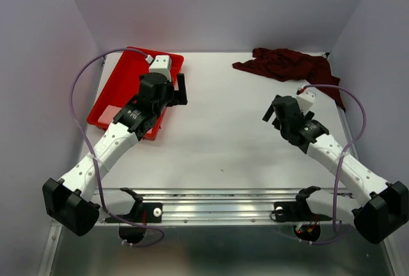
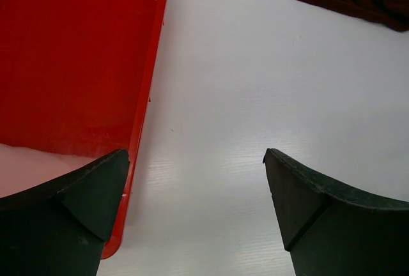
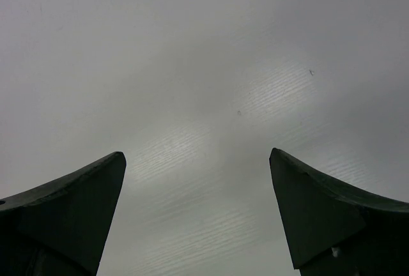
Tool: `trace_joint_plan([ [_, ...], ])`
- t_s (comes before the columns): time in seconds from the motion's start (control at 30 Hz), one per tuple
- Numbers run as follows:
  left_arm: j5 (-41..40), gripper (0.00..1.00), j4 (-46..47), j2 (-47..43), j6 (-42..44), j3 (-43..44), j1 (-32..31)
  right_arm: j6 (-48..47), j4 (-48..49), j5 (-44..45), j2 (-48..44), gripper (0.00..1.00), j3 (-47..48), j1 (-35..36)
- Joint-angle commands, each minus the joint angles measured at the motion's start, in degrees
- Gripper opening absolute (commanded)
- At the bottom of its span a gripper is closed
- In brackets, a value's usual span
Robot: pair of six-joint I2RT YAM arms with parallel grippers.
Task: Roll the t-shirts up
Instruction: Pick up the T-shirt at the corner of the board.
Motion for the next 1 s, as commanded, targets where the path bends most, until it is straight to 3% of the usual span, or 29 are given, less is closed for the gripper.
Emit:
trace_joint_plan([
  [0.0,-6.07,0.99,4.87,-3.64,-1.29,-2.34,-0.02,1.95,0.04,1.87,-1.0,1.0,-0.4,-0.04],
  [0.23,-9.78,0.99,4.71,-5.85,-3.39,-3.49,-0.02,1.95,0.04,2.32,-2.32,1.0,-1.9,-0.04],
  [0.5,-3.36,0.99,3.12,-4.62,-3.22,-1.81,0.07,1.26,3.8,1.26,0.14,1.0,-1.64,-1.26],
  [0.57,-3.27,0.99,2.94,-4.26,-3.13,-1.64,-0.02,-1.56,6.0,-1.45,3.56,1.0,0.11,-6.35],
  [0.7,-2.48,0.99,3.03,-2.77,-2.26,-0.85,-0.02,-4.9,13.21,-14.98,12.34,1.0,5.82,-18.39],
  [0.83,-1.78,0.99,1.89,-0.75,-1.46,0.82,-0.02,-5.43,14.97,-18.59,24.47,1.0,17.84,-23.67],
  [0.97,-1.78,0.99,2.06,-0.48,-1.2,0.73,-0.02,-2.54,19.01,-24.04,34.67,1.0,24.02,-28.68],
])
